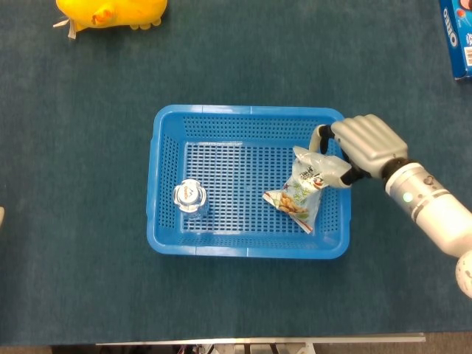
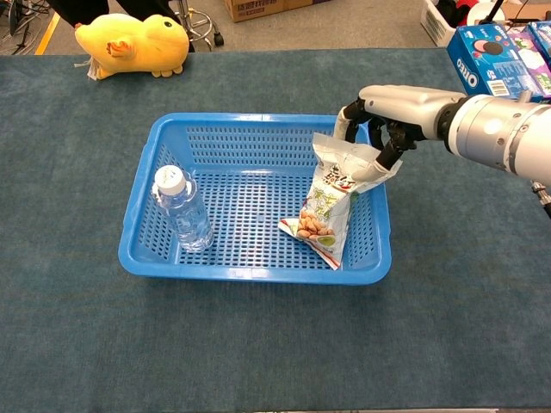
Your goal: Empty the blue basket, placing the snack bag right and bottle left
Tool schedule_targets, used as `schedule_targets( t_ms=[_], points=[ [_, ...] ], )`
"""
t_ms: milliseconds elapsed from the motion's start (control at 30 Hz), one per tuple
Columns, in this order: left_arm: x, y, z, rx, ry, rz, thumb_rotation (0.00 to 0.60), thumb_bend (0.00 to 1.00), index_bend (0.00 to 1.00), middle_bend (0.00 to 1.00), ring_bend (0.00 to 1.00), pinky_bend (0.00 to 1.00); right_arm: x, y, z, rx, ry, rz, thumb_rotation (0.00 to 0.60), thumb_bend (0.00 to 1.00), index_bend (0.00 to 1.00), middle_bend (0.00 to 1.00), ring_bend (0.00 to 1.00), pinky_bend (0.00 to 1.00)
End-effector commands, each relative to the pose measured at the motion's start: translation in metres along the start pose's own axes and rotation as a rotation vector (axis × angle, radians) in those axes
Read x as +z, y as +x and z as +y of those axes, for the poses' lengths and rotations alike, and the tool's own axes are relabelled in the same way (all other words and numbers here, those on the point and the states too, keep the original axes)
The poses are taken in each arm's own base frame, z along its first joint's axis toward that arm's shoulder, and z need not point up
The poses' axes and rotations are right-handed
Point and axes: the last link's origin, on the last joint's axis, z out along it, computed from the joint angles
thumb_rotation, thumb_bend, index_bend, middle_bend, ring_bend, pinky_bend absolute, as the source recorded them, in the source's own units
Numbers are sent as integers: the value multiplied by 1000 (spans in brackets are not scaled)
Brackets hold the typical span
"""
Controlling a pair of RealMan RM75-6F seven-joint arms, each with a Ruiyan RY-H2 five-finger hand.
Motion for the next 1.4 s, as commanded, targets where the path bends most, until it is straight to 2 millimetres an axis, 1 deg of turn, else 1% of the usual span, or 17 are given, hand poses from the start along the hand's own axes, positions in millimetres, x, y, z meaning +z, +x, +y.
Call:
schedule_targets(
  t_ms=[33, 300, 600, 767, 1067, 1300, 1400],
  points=[
    [-1, 0, -1, -1, 1, 0, 600, 260, 380, 498, 271, 426, 1, 0, -1, -7, 0, 6, 600, 350, 568, 575, 675, 858],
    [-2, 0, -2, -3, 5, -1, 600, 259, 380, 498, 271, 426, 3, 1, -3, -13, 2, 33, 600, 449, 711, 686, 757, 888],
    [-2, -1, -2, -4, 6, -3, 600, 260, 381, 498, 271, 426, 2, 3, -3, -5, 1, 68, 600, 500, 848, 793, 833, 916],
    [-2, -1, -2, -4, 6, -3, 600, 259, 381, 498, 271, 426, -1, 11, -3, 23, 8, 118, 600, 512, 884, 821, 856, 922],
    [1, 0, 1, 0, 0, -3, 600, 259, 381, 498, 271, 426, -16, 36, -5, 65, 38, 244, 600, 532, 927, 854, 881, 924],
    [4, 0, 4, 6, -8, -4, 600, 260, 382, 498, 271, 426, -35, 55, 1, 71, 30, 336, 600, 539, 932, 859, 883, 924],
    [6, 1, 6, 8, -12, -3, 600, 260, 382, 498, 271, 426, -49, 64, 6, 75, 12, 387, 600, 538, 932, 859, 883, 924]
  ],
)
